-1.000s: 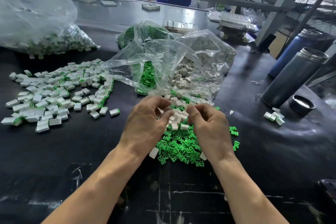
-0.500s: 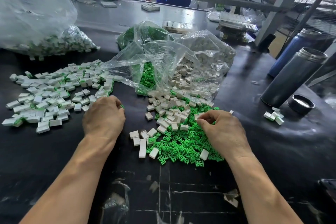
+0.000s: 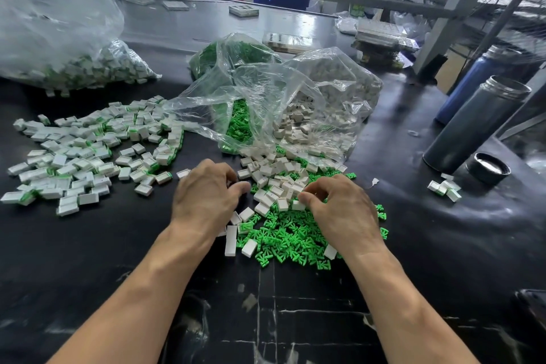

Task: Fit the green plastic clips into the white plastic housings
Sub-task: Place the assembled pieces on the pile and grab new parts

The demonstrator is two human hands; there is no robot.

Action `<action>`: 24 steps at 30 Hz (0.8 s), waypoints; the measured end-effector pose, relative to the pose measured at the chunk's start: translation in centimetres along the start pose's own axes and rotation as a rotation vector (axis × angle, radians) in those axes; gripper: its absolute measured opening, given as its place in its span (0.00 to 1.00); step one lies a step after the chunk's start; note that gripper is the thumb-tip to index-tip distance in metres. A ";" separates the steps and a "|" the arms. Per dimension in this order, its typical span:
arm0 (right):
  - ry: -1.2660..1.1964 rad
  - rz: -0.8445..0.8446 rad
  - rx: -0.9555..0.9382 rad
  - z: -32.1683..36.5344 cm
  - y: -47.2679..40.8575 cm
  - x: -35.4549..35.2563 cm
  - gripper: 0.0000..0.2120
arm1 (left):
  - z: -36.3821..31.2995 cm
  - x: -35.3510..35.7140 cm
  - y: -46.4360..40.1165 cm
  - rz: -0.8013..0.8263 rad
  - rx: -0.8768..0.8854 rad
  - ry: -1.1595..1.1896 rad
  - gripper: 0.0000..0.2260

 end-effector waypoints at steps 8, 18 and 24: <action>0.007 -0.019 -0.009 0.5 0.2 0.1 0.07 | -0.1 0.3 -0.1 0.031 -0.001 0.037 0.07; 0.007 -0.008 -0.017 0.8 -0.2 0.1 0.08 | -0.2 0.8 0.1 0.052 0.033 0.274 0.05; -0.048 -0.061 -0.075 0.9 -0.1 0.0 0.08 | -0.3 0.5 0.1 0.067 0.071 0.575 0.04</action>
Point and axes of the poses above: each hand's wrist, its own y-axis away from the middle knuckle, its own x-axis out of the palm, z = x × y, the point moved 4 cm from there along -y, towards the middle knuckle, and after that the axes turned 11 degrees about z, right-handed, at the moved point
